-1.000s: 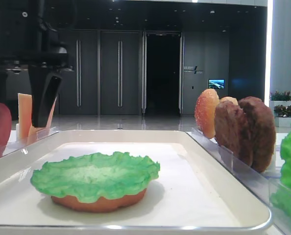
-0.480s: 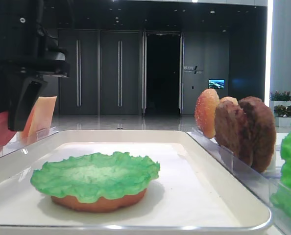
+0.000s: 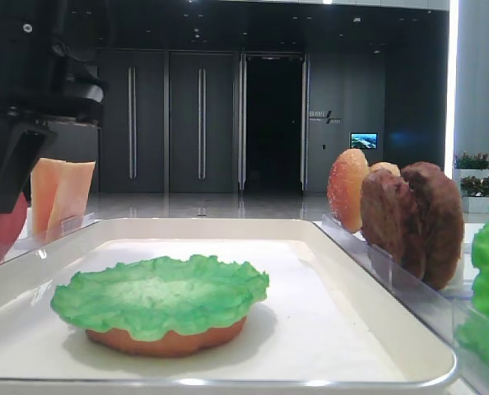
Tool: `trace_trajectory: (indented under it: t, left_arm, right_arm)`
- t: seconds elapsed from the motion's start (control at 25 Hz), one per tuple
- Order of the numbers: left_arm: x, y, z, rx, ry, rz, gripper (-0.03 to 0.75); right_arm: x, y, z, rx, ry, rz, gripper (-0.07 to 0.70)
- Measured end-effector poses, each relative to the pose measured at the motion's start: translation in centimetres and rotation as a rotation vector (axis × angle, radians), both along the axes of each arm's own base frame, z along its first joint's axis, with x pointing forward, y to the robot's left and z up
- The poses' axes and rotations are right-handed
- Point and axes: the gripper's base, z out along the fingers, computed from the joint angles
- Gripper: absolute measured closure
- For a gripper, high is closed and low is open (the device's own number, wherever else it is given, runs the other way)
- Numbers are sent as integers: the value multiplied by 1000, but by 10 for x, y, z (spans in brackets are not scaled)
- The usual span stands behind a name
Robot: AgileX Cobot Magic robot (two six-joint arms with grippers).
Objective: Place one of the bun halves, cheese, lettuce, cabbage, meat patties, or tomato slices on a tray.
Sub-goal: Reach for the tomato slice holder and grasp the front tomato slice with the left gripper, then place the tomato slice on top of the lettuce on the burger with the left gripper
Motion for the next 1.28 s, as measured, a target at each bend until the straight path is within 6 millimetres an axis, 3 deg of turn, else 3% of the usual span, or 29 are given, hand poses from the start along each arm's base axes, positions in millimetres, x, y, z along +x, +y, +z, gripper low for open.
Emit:
trace_trajectory:
  t: [0.32,0.88,1.28]
  left_arm:
    - [-1,1,10,-8,-21,-26,669]
    - [-14,21,61,-87,-137,-15,669]
    - [-30,21,63,-200,-88,27,670]
  right_arm:
    - [0,0,0,0,0,0,206]
    - [0,0,0,-1,1,0,206]
    - [0,0,0,-1,1,0,206]
